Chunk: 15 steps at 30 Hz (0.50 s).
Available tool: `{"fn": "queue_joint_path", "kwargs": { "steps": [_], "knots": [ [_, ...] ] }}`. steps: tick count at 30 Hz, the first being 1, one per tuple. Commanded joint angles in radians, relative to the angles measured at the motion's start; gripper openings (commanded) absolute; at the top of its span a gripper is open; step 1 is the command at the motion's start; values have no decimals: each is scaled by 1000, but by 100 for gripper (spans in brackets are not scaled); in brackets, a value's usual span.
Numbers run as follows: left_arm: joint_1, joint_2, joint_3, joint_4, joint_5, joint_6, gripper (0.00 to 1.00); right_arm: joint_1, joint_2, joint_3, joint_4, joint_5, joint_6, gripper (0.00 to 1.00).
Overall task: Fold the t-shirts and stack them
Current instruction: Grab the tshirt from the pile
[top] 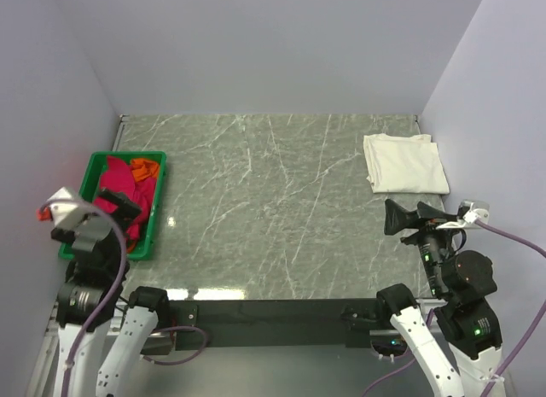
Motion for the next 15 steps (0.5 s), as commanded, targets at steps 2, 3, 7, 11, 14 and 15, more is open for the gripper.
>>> {"fn": "queue_joint_path", "kwargs": {
  "steps": [2, 3, 7, 11, 14, 15],
  "knots": [
    [1, 207, 6, 47, 73, 60, 99, 6, 51, -28, 51, -87, 35, 92],
    [1, 249, 16, 45, 83, 59, 100, 8, 57, -30, 53, -109, 41, 92],
    [2, 468, 34, 50, 94, 32, 99, 8, 103, -44, 45, -158, 47, 92],
    [93, 708, 66, 76, 81, 54, 100, 6, 137, -45, 24, -219, 58, 92],
    [217, 813, 78, 116, 117, 63, 100, 8, 148, -51, 8, -258, 69, 92],
    [235, 835, 74, 128, 117, 62, 99, 8, 148, -54, 8, -262, 73, 92]
  ]
}}
